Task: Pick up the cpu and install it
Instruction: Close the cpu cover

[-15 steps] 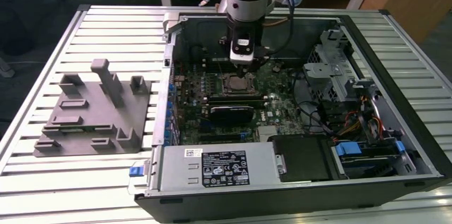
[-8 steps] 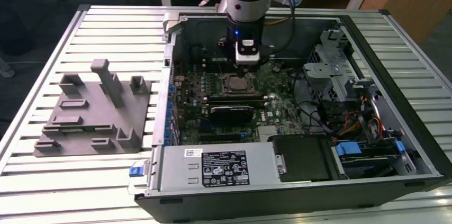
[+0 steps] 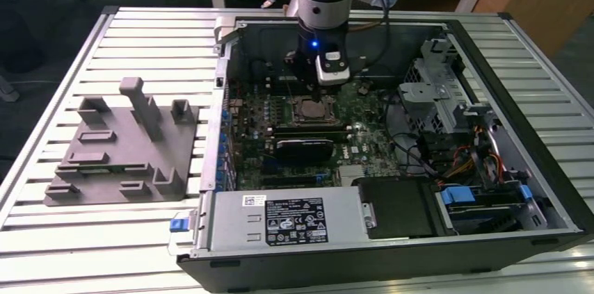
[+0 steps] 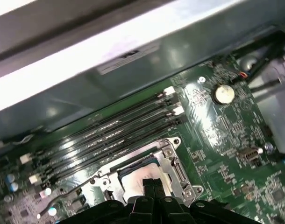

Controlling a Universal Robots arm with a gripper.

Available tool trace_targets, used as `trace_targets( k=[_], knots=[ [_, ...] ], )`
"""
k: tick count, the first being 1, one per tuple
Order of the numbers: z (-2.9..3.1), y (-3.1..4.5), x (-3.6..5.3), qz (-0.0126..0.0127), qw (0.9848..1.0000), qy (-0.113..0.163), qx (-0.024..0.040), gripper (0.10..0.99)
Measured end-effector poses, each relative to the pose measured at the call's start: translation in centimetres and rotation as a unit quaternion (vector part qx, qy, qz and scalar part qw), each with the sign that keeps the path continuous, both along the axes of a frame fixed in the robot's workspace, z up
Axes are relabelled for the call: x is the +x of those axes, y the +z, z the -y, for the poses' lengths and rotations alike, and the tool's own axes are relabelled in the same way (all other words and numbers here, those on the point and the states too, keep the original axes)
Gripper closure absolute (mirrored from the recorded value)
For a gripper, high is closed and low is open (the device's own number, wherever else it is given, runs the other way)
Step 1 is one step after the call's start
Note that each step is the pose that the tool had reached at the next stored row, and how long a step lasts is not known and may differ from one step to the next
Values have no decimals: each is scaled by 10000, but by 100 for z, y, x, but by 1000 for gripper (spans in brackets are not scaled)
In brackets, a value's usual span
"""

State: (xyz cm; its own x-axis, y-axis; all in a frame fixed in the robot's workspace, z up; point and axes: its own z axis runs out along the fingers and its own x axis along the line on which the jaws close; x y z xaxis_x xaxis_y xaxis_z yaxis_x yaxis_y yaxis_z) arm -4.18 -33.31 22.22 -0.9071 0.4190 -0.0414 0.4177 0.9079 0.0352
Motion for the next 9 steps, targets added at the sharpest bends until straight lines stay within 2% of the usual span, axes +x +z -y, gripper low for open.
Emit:
trace_targets(
  k=[4, 9],
  knots=[
    [0, -2, 0, 0, 9994, 360, -9, 980],
    [0, -5, 0, 0, 9967, 817, -21, 980]
  ],
)
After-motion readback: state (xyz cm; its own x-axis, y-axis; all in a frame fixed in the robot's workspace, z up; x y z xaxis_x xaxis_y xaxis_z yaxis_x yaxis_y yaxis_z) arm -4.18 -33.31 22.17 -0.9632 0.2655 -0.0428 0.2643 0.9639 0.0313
